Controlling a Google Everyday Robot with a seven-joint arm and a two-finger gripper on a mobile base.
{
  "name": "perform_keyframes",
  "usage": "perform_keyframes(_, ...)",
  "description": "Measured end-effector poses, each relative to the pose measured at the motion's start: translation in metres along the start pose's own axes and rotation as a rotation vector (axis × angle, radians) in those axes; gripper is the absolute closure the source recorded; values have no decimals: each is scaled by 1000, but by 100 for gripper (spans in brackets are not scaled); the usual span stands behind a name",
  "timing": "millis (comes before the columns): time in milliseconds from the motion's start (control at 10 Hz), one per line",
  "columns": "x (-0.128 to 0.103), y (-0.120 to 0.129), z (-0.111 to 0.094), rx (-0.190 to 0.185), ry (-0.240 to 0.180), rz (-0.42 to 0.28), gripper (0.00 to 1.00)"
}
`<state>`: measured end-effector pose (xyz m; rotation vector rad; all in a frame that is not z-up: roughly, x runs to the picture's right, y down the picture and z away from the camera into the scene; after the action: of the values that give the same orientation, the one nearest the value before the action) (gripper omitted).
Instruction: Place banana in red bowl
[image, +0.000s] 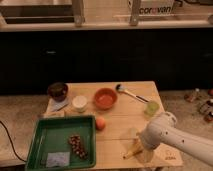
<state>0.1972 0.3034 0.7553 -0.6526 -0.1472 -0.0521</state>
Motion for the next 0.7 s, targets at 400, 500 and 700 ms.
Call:
perform_keyframes(400, 1, 2, 4, -1, -2, -9, 20)
perform_keyframes(500, 0, 2, 5, -2, -3, -9, 20)
perform_keyframes(700, 0, 2, 6, 0, -6, -12, 20)
